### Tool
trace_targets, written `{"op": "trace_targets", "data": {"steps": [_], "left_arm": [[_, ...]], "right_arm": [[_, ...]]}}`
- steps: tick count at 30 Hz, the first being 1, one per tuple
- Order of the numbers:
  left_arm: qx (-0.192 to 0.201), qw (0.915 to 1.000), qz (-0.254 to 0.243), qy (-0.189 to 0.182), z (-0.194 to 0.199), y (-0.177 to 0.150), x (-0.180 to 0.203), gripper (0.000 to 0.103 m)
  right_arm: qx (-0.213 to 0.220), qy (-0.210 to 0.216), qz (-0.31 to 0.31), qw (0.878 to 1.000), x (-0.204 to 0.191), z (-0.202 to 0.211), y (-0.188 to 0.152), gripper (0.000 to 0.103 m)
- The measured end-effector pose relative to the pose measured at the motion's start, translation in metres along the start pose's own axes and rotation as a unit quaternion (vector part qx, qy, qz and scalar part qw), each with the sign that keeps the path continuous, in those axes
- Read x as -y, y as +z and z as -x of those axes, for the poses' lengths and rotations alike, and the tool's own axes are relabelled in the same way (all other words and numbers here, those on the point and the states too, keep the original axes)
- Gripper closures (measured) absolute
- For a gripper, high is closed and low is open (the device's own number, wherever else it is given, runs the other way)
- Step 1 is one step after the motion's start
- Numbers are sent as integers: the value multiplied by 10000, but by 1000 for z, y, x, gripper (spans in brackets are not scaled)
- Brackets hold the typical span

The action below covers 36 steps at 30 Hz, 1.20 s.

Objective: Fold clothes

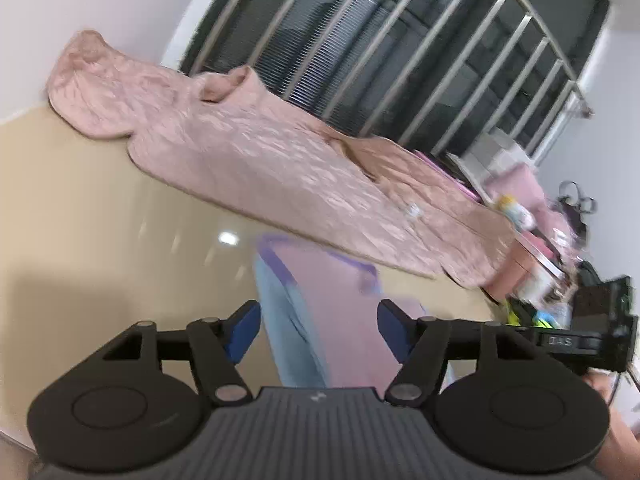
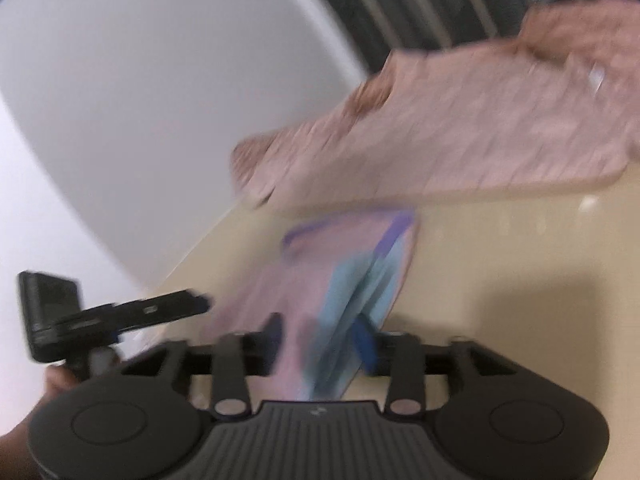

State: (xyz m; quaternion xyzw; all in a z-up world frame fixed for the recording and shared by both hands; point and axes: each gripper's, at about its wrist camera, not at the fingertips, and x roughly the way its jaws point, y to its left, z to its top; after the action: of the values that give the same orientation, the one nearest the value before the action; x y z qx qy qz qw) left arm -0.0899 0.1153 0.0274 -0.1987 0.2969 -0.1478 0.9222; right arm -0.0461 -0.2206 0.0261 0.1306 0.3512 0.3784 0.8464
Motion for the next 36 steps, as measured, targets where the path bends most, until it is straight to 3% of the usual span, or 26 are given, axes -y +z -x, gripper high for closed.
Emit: {"op": "trace_targets", "data": {"steps": [4,7,9,10,11,12,13,16,20,22,25,34,36], "left_arm": [[-445,9967,-350,577,-50,27,6,35],[-777,9900,-611,1008,-87,48,11,36],[-967,9841,-788,1266,-109,59,14,43],[-927,9835,-895,1267,-111,57,16,48],[-888,9833,-973,1257,-112,55,17,76],[-867,9848,-913,1197,-112,53,13,101],[-870,9868,-789,1118,-110,51,10,101],[-601,9915,-667,944,-97,49,9,101],[37,9950,-906,427,-60,46,26,101],[326,9936,-1069,171,-40,34,32,101],[368,9931,-1111,-91,-24,9,32,100],[105,9928,-1075,523,-8,-34,25,100],[7,9904,-1132,798,-12,-35,26,93]], "right_arm": [[-11,-716,-28,9974,12,-35,46,58],[-424,-1141,-14,9926,17,-75,65,62],[-696,-1315,137,9888,15,-94,71,68],[-797,-1389,174,9869,17,-101,70,70],[-895,-1464,203,9850,18,-107,69,79],[-915,-1509,274,9839,17,-109,67,94],[-910,-1544,357,9832,16,-109,64,101],[-772,-1455,516,9850,11,-98,59,102],[-85,-1060,992,9894,-3,-59,52,102],[335,-718,1449,9863,-14,-32,37,102],[536,-602,2014,9762,-28,-6,10,102],[230,-665,2916,9539,-51,15,-42,101],[41,-731,3172,9455,-58,9,-49,101]]}}
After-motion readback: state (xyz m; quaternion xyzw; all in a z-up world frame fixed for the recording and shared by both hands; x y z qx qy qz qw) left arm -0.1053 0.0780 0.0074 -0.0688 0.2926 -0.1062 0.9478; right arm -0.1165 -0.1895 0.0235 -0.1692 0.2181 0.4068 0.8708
